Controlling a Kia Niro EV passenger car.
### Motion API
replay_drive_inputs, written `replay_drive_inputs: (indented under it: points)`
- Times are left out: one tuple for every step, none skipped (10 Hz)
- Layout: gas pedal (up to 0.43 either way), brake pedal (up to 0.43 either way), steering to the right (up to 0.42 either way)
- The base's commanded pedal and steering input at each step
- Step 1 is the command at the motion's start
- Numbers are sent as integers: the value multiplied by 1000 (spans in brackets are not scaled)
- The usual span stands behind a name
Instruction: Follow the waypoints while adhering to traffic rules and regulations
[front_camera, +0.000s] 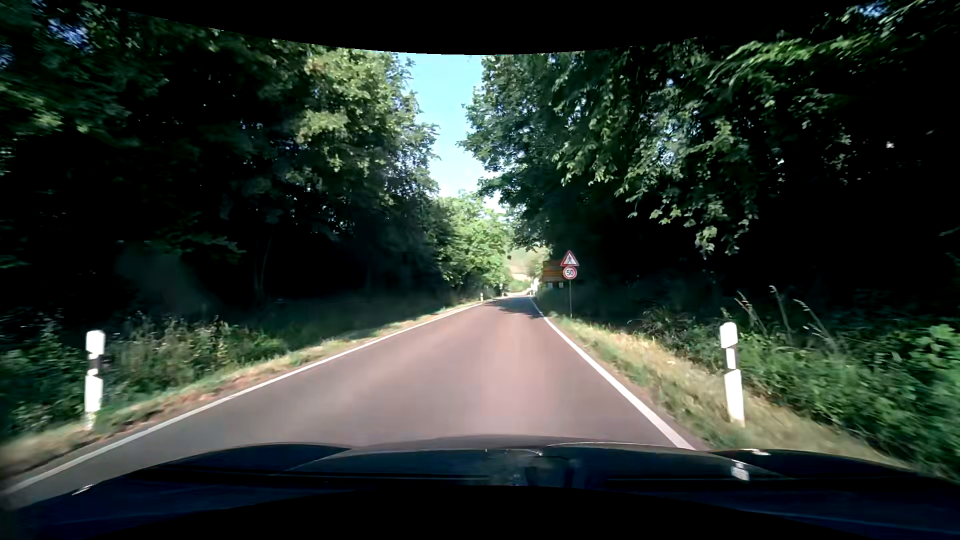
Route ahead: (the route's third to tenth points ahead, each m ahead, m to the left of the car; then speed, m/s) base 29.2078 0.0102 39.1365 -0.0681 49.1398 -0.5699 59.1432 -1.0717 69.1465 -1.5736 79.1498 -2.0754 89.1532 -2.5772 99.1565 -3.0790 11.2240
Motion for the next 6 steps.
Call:
replay_drive_inputs:
  points:
    - [79,0,5]
    - [79,0,5]
    - [79,0,5]
    - [79,0,5]
    - [79,0,5]
    - [79,0,5]
